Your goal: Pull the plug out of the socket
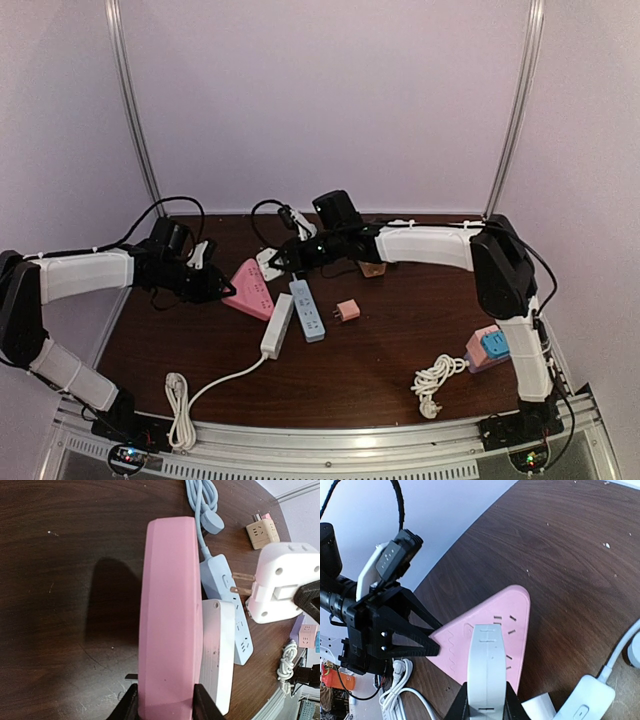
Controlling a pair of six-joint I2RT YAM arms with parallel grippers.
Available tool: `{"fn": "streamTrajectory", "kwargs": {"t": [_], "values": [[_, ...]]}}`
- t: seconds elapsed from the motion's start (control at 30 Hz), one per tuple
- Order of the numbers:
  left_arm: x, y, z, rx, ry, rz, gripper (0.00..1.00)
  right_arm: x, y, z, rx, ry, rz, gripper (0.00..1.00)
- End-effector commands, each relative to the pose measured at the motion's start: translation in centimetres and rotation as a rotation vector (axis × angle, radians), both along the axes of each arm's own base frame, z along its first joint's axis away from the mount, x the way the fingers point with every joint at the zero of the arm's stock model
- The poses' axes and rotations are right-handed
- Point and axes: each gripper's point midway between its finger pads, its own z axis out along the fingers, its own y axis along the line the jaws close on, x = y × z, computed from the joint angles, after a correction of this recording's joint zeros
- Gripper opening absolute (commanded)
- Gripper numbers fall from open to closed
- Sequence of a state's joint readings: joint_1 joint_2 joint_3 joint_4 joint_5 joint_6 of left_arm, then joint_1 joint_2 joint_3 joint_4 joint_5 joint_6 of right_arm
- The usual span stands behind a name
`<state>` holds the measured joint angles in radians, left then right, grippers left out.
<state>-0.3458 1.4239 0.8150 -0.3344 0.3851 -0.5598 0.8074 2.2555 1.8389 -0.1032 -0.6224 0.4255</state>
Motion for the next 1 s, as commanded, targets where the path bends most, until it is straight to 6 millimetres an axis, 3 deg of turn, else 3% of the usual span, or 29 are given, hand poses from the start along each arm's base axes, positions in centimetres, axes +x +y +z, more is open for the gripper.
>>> {"fn": "streamTrajectory", "kwargs": {"t": [0.0,0.23,0.57,0.97], "values": [[-3.6,4.7,-6.0,0.255,0.199,0.071,0.0,0.6,-2.9,2.7,0.016,-0.017,-0.063,0.0],[-2.2,3.7,-6.1,0.229,0.187,0.054,0.0,1.2,-8.3,1.4,-0.058,0.025,-0.164,0.0],[-0.6,3.2,-6.8,0.209,0.198,0.018,0.0,0.9,-18.8,-2.1,-0.14,0.135,-0.366,0.0],[2.0,4.9,-8.2,0.16,0.237,0.045,0.0,0.3,-26.1,-5.8,-0.148,0.273,-0.445,0.0]]}}
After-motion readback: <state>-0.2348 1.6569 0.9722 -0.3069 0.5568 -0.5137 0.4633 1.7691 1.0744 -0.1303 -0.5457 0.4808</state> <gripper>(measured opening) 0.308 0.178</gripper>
